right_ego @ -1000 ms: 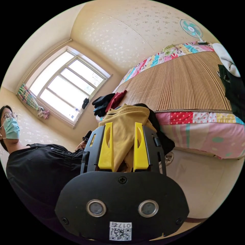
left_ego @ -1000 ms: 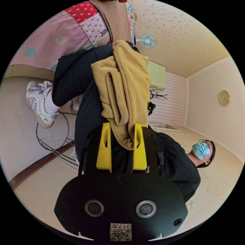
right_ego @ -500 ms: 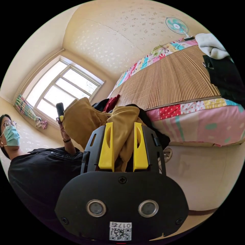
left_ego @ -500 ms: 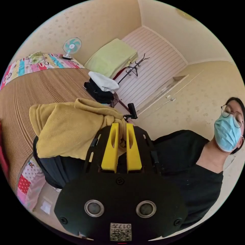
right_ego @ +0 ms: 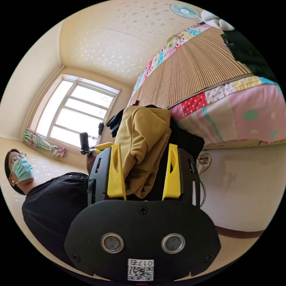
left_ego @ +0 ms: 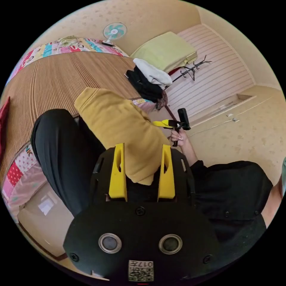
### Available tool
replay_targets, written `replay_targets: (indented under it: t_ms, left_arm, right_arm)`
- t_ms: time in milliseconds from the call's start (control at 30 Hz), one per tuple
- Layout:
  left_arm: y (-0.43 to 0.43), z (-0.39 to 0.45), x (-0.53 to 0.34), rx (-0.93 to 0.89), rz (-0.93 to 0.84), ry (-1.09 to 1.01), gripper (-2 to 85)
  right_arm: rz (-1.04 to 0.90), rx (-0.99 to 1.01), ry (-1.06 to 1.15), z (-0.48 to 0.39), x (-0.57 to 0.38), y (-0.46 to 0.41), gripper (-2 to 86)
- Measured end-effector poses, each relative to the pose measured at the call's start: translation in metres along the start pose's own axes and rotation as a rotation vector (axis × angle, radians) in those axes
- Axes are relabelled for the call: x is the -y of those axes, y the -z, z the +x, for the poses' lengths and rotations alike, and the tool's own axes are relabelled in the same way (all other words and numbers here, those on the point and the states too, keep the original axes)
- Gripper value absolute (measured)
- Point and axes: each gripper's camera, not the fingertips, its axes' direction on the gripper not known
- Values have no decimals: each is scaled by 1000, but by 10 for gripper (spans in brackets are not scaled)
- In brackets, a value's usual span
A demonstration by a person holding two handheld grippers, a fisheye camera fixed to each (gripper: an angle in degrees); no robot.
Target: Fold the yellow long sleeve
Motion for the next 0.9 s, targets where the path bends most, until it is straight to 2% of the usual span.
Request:
replay_targets:
  t_ms: [67, 233, 333, 467, 600, 667, 733, 767, 833, 900]
  left_arm:
    - [-16, -10, -7, -53, -48, 47, 178]
    - [-79, -20, -11, -320, -268, 76, 182]
    - [-93, -25, -7, -369, -304, 92, 142]
    - [-73, -22, 3, -412, -241, 15, 98]
    - [-6, -8, 20, -482, -28, -131, 86]
    - [27, 0, 21, -454, 105, -214, 84]
    - [53, 12, 12, -308, 181, -272, 84]
    - [54, 13, 9, -268, 173, -268, 84]
    - [38, 1, -5, -155, 39, -151, 81]
    - [15, -20, -20, -150, -43, -42, 75]
  right_arm:
    - [-27, 0, -34, 3, -3, -3, 233]
    - [-221, 23, -93, 9, -8, -35, 242]
    - [-209, 201, -101, 9, -14, -42, 202]
    - [-111, 227, -53, -12, -8, -19, 145]
    - [60, 347, 155, -77, 20, 24, 129]
    - [145, 341, 283, -109, 30, 37, 127]
    - [193, 326, 337, -127, 39, 42, 127]
    - [185, 294, 332, -130, 45, 40, 129]
    - [94, 223, 217, -116, 54, 29, 134]
    - [-16, 29, 60, -89, 46, 12, 144]
